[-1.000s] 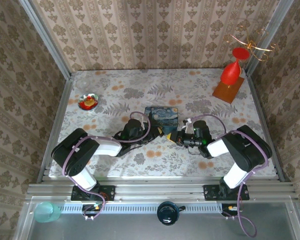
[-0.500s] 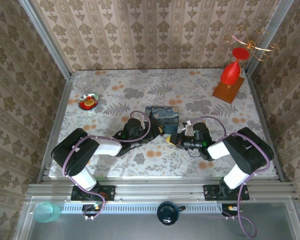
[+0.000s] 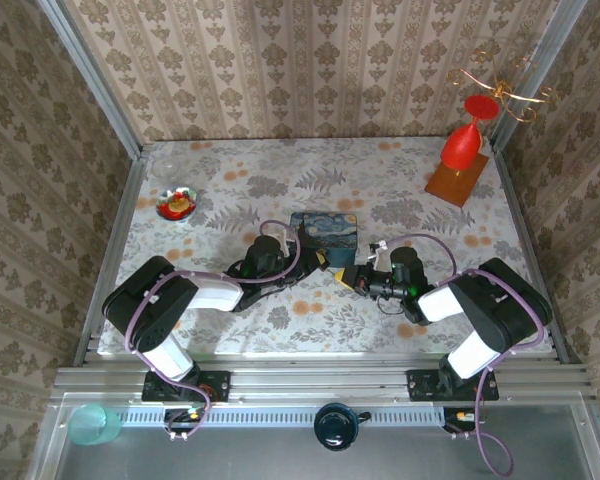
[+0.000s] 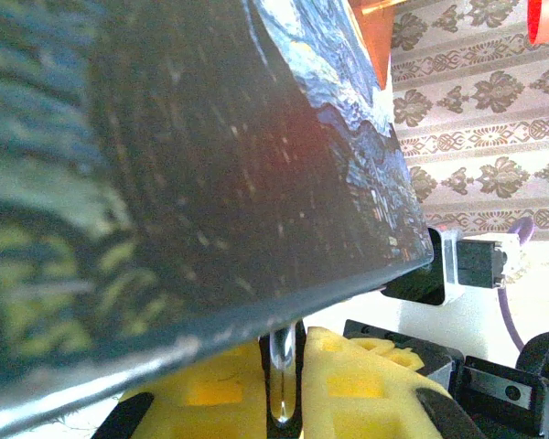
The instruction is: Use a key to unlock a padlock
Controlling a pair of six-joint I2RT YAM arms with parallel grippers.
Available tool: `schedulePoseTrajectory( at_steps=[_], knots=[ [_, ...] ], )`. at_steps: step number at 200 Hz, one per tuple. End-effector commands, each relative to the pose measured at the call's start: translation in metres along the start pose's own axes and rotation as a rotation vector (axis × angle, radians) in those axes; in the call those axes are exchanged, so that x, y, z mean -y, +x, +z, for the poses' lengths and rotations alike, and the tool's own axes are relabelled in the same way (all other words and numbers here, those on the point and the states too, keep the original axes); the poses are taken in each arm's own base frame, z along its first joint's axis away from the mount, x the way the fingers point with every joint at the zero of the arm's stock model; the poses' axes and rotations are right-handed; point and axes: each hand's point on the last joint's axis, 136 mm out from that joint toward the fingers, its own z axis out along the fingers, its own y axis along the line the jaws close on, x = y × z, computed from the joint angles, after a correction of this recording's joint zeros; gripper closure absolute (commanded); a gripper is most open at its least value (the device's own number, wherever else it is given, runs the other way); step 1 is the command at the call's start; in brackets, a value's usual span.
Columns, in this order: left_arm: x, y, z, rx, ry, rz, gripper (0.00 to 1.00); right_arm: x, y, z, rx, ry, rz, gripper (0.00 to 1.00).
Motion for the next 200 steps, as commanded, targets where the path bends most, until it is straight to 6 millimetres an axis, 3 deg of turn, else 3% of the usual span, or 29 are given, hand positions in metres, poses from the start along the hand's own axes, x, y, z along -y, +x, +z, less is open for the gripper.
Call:
schedulePoseTrajectory(
  at_steps=[1, 70, 200],
  knots=[
    [0.019, -0.005, -0.003, 0.014, 0.072, 0.019, 1.0, -0.009, -0.007, -0.003, 0.035, -0.038, -0.011, 1.0],
    [0.021, -0.005, -0.002, 0.008, 0.084, 0.015, 1.0, -0.01, -0.011, 0.0, 0.051, -0.056, 0.005, 1.0],
    [0.048, -0.008, -0.011, 0.023, 0.176, 0.002, 1.0, -0.014, -0.029, 0.003, 0.113, -0.116, 0.059, 1.0]
  ],
)
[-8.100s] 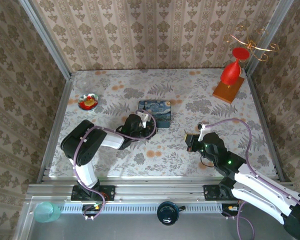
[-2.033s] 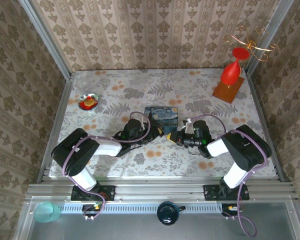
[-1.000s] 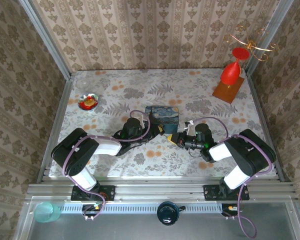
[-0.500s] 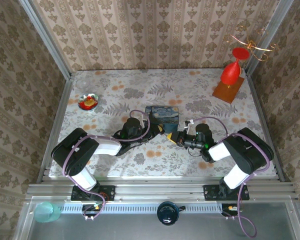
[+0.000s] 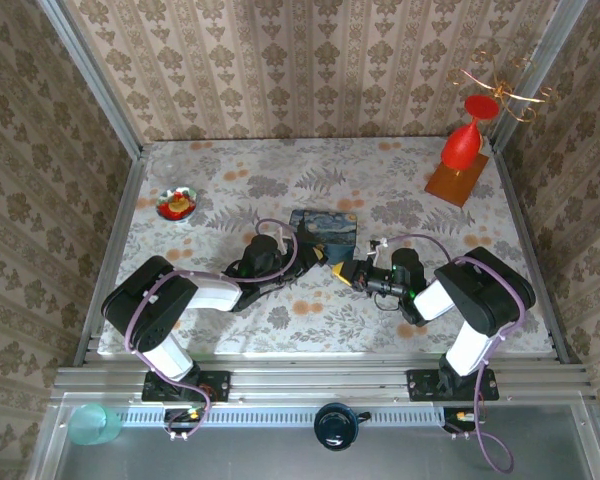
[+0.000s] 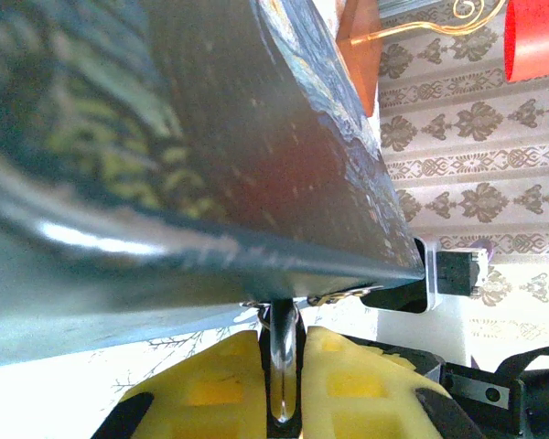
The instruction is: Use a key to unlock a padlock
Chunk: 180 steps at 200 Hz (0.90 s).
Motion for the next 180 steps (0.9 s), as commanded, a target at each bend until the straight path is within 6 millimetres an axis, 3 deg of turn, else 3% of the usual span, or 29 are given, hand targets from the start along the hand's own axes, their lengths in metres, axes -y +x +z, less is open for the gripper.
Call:
schedulePoseTrajectory(
  at_steps=[1, 78, 143, 180],
  knots=[
    [0.044, 0.003, -0.007, -0.023, 0.152, 0.036, 1.0, -0.005, -0.016, -0.001, 0.065, -0.022, -0.005, 1.0],
    [0.06, 0.001, -0.01, -0.013, 0.219, 0.034, 1.0, -0.012, -0.025, 0.002, 0.046, -0.054, 0.011, 1.0],
    [0.068, 0.003, -0.008, -0.027, 0.239, 0.037, 1.0, -0.046, -0.024, 0.003, -0.002, -0.142, -0.057, 1.0],
    [0.074, 0.004, -0.01, -0.033, 0.259, 0.036, 1.0, -0.046, -0.026, 0.004, -0.012, -0.148, -0.055, 1.0]
  ],
)
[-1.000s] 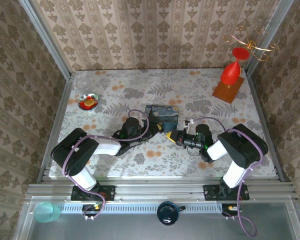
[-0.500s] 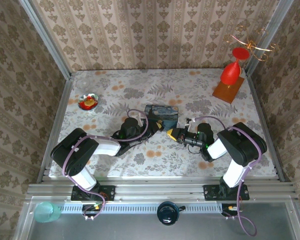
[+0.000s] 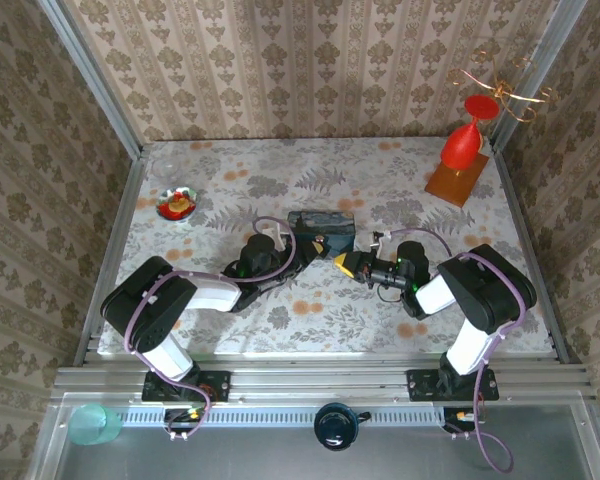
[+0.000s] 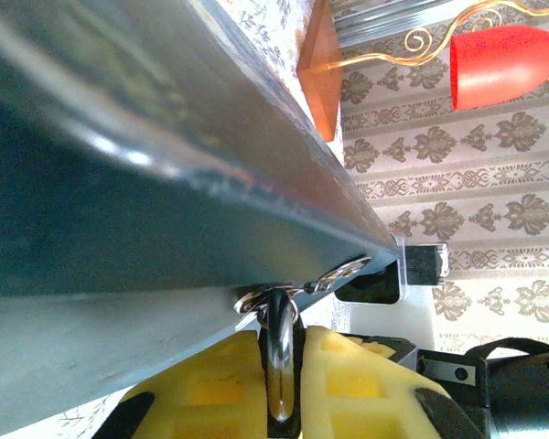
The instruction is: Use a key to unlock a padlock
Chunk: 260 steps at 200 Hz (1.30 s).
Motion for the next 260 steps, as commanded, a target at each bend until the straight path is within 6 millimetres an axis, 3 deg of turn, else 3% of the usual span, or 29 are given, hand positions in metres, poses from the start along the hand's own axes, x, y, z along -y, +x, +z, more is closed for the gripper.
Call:
schedulePoseTrajectory(
  at_steps=[1, 37, 82, 124, 158, 260],
  knots=[
    [0.057, 0.014, -0.004, -0.081, 0.187, 0.045, 1.0, -0.027, -0.01, 0.007, -0.002, -0.075, -0.069, 1.0],
    [0.06, 0.015, -0.004, -0.086, 0.197, 0.045, 1.0, -0.039, -0.014, 0.004, 0.009, -0.1, -0.099, 1.0],
    [0.064, 0.017, -0.003, -0.098, 0.21, 0.042, 1.0, -0.033, -0.025, 0.001, 0.025, -0.091, -0.073, 1.0],
    [0.062, 0.02, -0.003, -0.11, 0.208, 0.04, 1.0, -0.045, -0.031, 0.005, 0.013, -0.121, -0.082, 1.0],
    [0.064, 0.024, 0.0, -0.133, 0.21, 0.045, 1.0, -0.041, -0.03, 0.008, -0.006, -0.118, -0.071, 1.0],
    [0.056, 0.035, 0.007, -0.181, 0.171, 0.046, 1.0, -0.057, -0.02, 0.016, -0.05, -0.154, -0.112, 1.0]
  ],
)
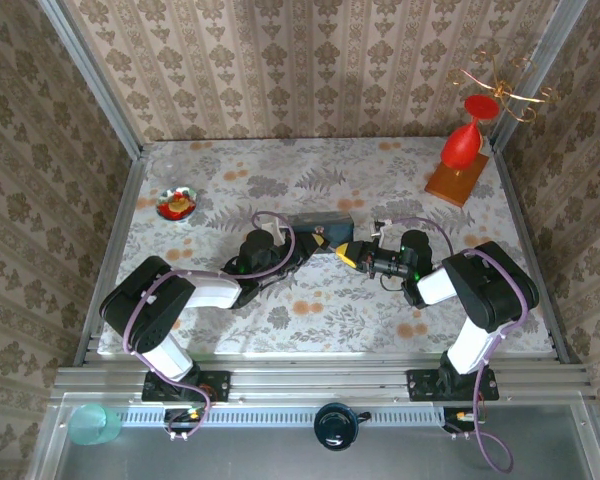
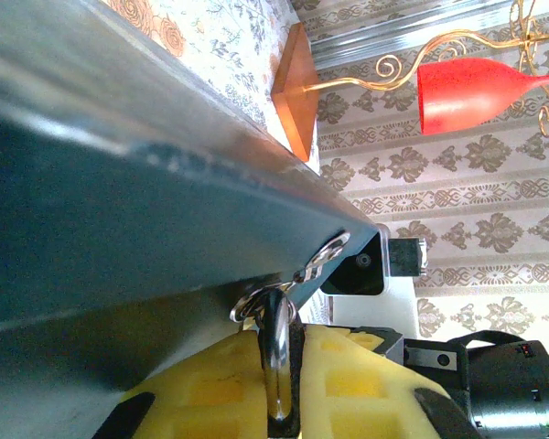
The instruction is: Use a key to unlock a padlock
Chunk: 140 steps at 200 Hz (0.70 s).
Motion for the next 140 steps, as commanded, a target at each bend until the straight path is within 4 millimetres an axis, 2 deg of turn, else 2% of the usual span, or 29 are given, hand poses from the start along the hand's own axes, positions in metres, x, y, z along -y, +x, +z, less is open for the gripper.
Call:
schedulePoseTrajectory(
  at_steps=[1, 65, 108, 140],
  knots=[
    [0.039, 0.048, 0.004, -0.213, 0.131, 0.057, 1.0, -0.04, -0.003, 0.016, -0.017, -0.105, -0.12, 1.0],
    [0.031, 0.05, 0.005, -0.211, 0.125, 0.043, 1.0, -0.05, 0.0, 0.019, -0.013, -0.123, -0.127, 1.0],
    [0.034, 0.052, 0.004, -0.215, 0.13, 0.05, 1.0, -0.036, -0.006, 0.02, 0.014, -0.092, -0.103, 1.0],
    [0.033, 0.053, 0.001, -0.216, 0.123, 0.057, 1.0, -0.029, -0.023, 0.009, 0.066, -0.073, -0.093, 1.0]
  ],
)
